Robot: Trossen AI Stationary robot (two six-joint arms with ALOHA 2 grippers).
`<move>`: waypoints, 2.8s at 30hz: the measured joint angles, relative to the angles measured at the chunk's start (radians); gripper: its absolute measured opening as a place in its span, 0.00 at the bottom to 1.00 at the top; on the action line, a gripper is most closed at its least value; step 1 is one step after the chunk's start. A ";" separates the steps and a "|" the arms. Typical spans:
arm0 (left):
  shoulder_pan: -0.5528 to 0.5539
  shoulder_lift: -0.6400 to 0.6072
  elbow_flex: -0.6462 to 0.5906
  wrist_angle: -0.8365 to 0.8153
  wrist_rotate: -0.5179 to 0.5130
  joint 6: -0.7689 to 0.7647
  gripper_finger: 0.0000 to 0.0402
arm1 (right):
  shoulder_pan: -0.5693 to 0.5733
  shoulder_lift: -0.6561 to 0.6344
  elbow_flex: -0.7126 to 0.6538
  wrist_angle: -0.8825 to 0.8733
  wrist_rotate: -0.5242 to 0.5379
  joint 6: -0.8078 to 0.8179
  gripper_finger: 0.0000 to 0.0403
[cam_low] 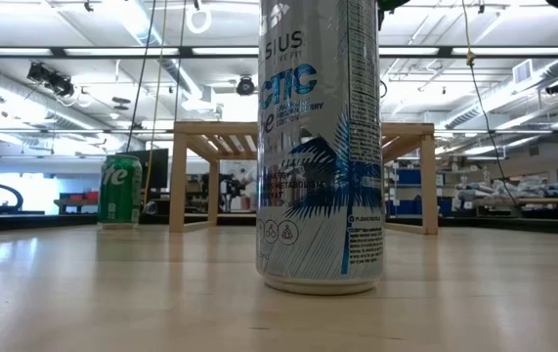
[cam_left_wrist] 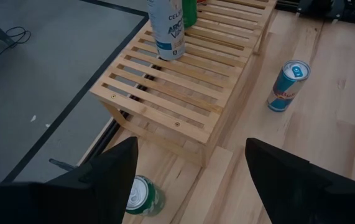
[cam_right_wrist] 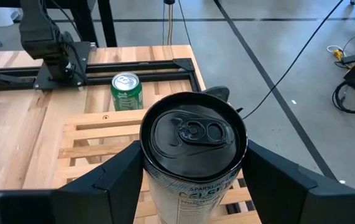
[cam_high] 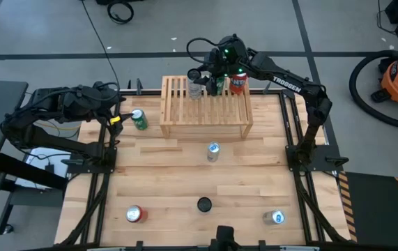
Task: Place canned beverage on shelf
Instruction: Put the left white blue soda can on the shelf, then put the top blue soda can on the shelf
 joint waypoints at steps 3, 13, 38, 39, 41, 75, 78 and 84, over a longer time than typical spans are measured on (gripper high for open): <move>0.000 0.000 0.000 0.000 0.000 0.000 0.75 | 0.000 0.000 0.000 0.006 0.000 -0.003 0.66; 0.000 0.000 0.000 0.000 0.000 0.000 0.75 | 0.000 -0.002 0.000 0.014 0.008 -0.025 0.75; 0.000 0.000 0.000 0.000 0.000 0.008 0.75 | 0.040 -0.092 0.000 0.134 0.025 0.043 0.78; 0.000 0.000 0.000 0.000 0.000 0.008 0.75 | 0.050 -0.105 0.000 0.134 0.018 0.055 0.78; 0.000 0.000 0.000 0.000 0.000 0.007 0.75 | 0.073 -0.133 0.000 0.124 0.003 0.060 0.78; -0.001 0.000 0.000 0.000 0.000 -0.001 0.75 | 0.720 -0.171 -0.067 -0.232 0.671 0.381 0.95; -0.002 0.000 0.000 0.000 0.000 0.000 0.75 | 0.775 -0.164 -0.107 -0.253 0.744 0.507 0.95; -0.003 0.000 0.000 0.001 0.024 0.000 0.75 | 0.863 -0.163 -0.230 -0.216 0.916 0.788 0.95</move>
